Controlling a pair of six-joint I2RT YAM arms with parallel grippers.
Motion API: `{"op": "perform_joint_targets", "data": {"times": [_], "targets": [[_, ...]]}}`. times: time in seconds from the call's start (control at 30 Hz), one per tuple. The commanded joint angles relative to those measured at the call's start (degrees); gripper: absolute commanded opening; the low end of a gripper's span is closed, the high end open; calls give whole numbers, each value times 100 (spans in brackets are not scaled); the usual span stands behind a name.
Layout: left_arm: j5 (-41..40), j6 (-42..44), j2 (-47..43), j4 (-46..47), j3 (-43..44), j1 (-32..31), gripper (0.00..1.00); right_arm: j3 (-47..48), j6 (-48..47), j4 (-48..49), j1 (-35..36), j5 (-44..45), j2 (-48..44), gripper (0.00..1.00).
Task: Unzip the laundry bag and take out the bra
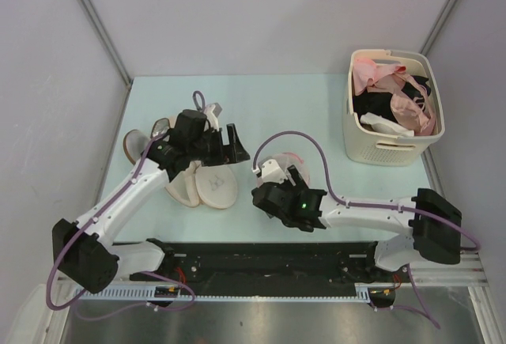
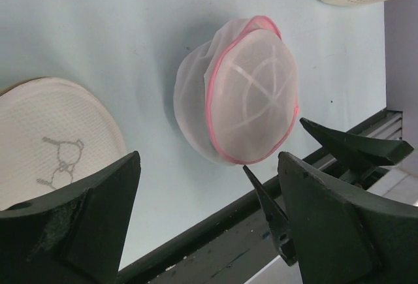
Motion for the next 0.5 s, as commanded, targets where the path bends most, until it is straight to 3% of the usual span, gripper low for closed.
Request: {"op": "perform_joint_targets", "data": {"times": [0.0, 0.2, 0.3, 0.4, 0.47], "targets": [[226, 294, -103, -132, -26, 109, 90, 214, -264, 399, 10, 355, 279, 93], [279, 294, -103, -97, -79, 109, 90, 232, -212, 505, -42, 566, 551, 96], [296, 285, -112, -79, -88, 118, 90, 249, 121, 348, -78, 1109, 578, 92], [322, 276, -112, -62, -123, 109, 90, 241, 438, 136, -51, 1471, 552, 81], [331, 276, -94, -53, -140, 109, 90, 241, 499, 83, -34, 1533, 490, 63]]}}
